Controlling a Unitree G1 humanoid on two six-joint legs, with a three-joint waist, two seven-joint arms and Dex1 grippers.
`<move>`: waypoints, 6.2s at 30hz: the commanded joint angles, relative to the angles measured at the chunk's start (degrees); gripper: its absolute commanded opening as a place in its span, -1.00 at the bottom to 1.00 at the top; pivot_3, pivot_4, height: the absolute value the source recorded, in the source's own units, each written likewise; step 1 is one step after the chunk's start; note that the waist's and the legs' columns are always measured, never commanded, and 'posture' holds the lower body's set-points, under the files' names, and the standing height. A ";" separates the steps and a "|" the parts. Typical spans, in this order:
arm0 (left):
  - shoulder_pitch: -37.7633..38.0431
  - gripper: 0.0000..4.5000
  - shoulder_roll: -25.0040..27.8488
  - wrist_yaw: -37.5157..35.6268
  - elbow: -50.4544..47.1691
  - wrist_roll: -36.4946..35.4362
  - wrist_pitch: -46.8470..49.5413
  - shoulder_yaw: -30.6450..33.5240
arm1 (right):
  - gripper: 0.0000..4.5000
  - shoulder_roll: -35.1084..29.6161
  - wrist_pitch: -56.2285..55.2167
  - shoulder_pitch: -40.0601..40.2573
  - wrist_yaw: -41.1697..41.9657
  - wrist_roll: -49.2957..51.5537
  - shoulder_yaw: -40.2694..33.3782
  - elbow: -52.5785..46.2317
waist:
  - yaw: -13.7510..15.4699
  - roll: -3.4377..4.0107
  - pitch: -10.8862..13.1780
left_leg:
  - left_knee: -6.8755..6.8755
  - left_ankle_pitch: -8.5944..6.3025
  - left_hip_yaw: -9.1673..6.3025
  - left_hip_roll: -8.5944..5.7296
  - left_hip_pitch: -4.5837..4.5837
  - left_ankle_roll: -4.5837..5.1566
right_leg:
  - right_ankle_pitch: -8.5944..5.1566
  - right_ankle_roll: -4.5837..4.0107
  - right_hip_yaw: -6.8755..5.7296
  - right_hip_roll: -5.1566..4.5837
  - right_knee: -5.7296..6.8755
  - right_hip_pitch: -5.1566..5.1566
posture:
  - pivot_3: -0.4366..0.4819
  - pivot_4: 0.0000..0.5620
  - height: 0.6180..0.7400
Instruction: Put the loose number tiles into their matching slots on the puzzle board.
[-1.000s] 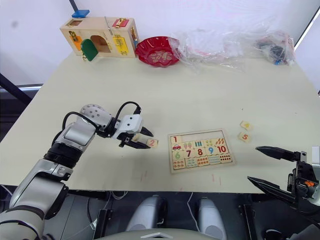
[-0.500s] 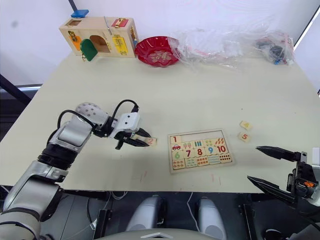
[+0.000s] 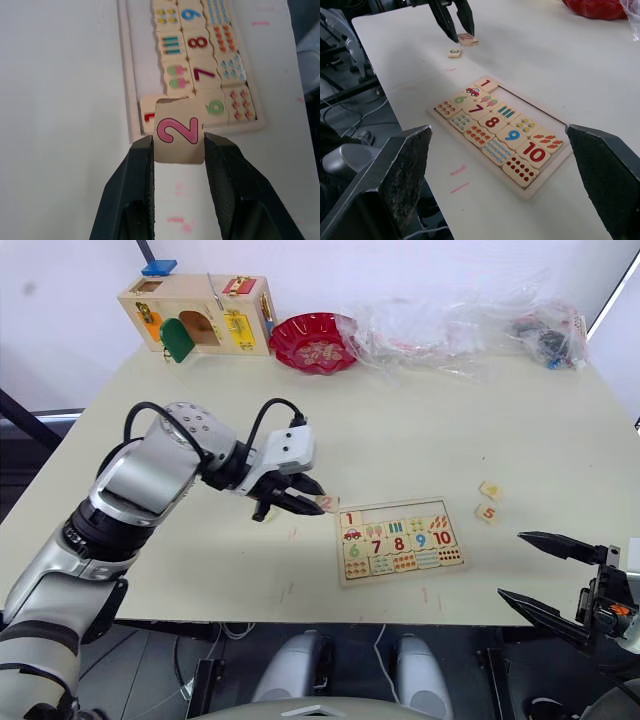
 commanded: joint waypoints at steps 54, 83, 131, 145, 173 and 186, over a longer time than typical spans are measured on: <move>-10.17 -0.50 -14.58 27.79 3.99 -0.88 13.80 -22.19 | 1.00 5.59 -9.97 4.94 3.39 1.21 -4.11 -0.01 | -0.02 0.05 0.02 | -0.02 0.00 -0.04 -0.02 0.00 0.00 | -0.03 -0.03 0.02 -0.01 0.00 -0.01 | -0.05 -0.47 1.00; -10.77 -0.50 -15.24 27.66 5.64 0.19 11.62 -24.38 | 1.00 6.81 -10.29 5.24 2.03 0.86 -3.79 -1.59 | 0.00 0.06 0.01 | -0.02 0.00 -0.04 -0.02 0.00 0.00 | -0.04 -0.05 0.02 -0.02 0.00 -0.01 | -0.05 -0.47 1.00; -12.31 -0.50 -14.91 26.30 6.02 0.52 12.03 -25.59 | 1.00 7.39 -12.49 5.45 0.54 -0.28 -1.66 -1.31 | -0.02 0.06 0.01 | -0.02 0.00 -0.04 -0.02 0.00 0.00 | -0.05 -0.06 0.02 -0.02 0.00 -0.01 | -0.05 -0.47 1.00; -13.73 0.38 -11.70 23.32 5.19 -0.68 10.19 -21.65 | 1.00 7.58 -12.63 5.21 0.18 -0.45 -1.16 -1.16 | -0.04 0.08 0.02 | -0.02 0.00 -0.04 -0.02 0.00 0.00 | -0.05 -0.07 0.02 -0.01 -0.01 -0.01 | -0.05 -0.47 1.00; -6.84 -0.73 -14.59 -4.79 47.30 0.72 -56.10 -1.69 | 1.00 5.87 -12.01 3.58 0.79 0.05 -0.90 0.45 | -0.16 0.12 0.04 | 0.00 0.00 0.02 -0.04 -0.04 0.00 | -0.02 -0.02 0.03 -0.02 -0.04 -0.01 | -0.05 -0.47 1.00; -5.75 -0.98 -20.58 0.60 53.09 8.02 -60.74 -1.01 | 1.00 6.23 -11.82 4.71 0.57 0.54 -1.59 -0.27 | -0.02 0.12 0.04 | 0.01 0.00 -0.02 -0.04 -0.06 0.00 | 0.00 0.00 0.01 -0.02 -0.03 -0.01 | -0.05 -0.47 1.00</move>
